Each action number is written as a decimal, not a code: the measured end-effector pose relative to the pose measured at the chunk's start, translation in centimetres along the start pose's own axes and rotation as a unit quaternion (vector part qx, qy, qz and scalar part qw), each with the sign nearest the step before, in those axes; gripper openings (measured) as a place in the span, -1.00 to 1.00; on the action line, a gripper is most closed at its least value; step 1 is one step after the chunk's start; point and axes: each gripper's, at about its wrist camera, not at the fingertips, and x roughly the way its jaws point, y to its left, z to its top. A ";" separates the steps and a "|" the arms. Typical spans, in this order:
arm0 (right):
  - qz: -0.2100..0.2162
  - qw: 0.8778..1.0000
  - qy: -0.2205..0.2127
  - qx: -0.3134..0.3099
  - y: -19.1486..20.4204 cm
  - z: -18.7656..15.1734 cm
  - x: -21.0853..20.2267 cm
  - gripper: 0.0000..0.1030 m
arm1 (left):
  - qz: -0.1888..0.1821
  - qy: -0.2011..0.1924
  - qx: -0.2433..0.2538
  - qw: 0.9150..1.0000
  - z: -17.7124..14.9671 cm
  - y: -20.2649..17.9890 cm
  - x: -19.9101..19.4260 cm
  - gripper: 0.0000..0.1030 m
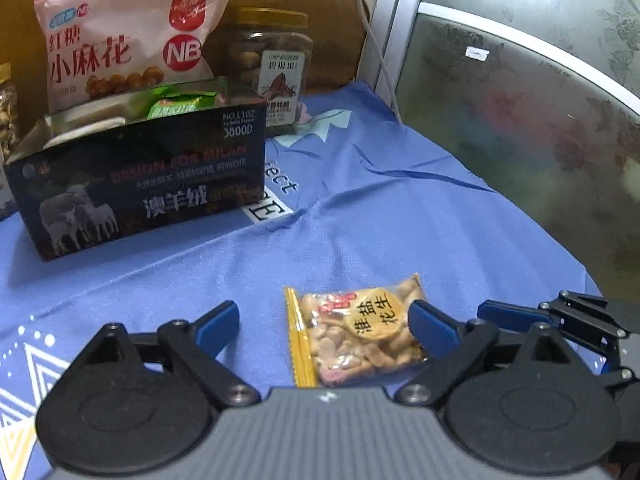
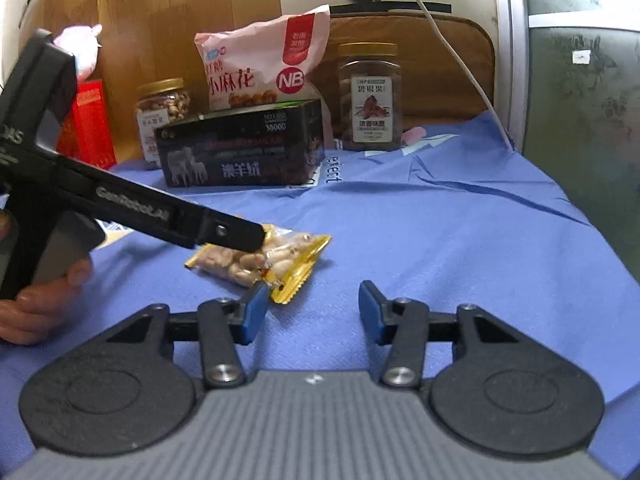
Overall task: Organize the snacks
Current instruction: 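Close the left gripper on the yellow peanut packet, then carry the peanut packet into the tin box and open the left gripper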
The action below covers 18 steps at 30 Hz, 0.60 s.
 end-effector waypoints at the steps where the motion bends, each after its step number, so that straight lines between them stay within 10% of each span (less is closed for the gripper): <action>1: 0.001 1.000 0.001 -0.006 0.2 0.0 0.1 0.03 | -0.006 0.005 -0.009 1.000 0.0 0.1 0.1 0.70; 6: 0.019 0.999 0.020 -0.033 1.5 0.3 1.2 0.02 | -0.030 0.010 -0.030 0.999 -0.3 0.1 -0.3 0.19; 11: 0.021 0.999 0.015 -0.045 2.5 0.8 1.8 -0.44 | -0.025 0.002 -0.033 0.999 -0.4 -0.1 -1.3 -0.05; 18: 0.033 0.997 -0.038 -0.058 4.1 3.4 1.7 -0.51 | -0.009 -0.048 -0.049 0.998 1.1 1.2 -4.5 -0.08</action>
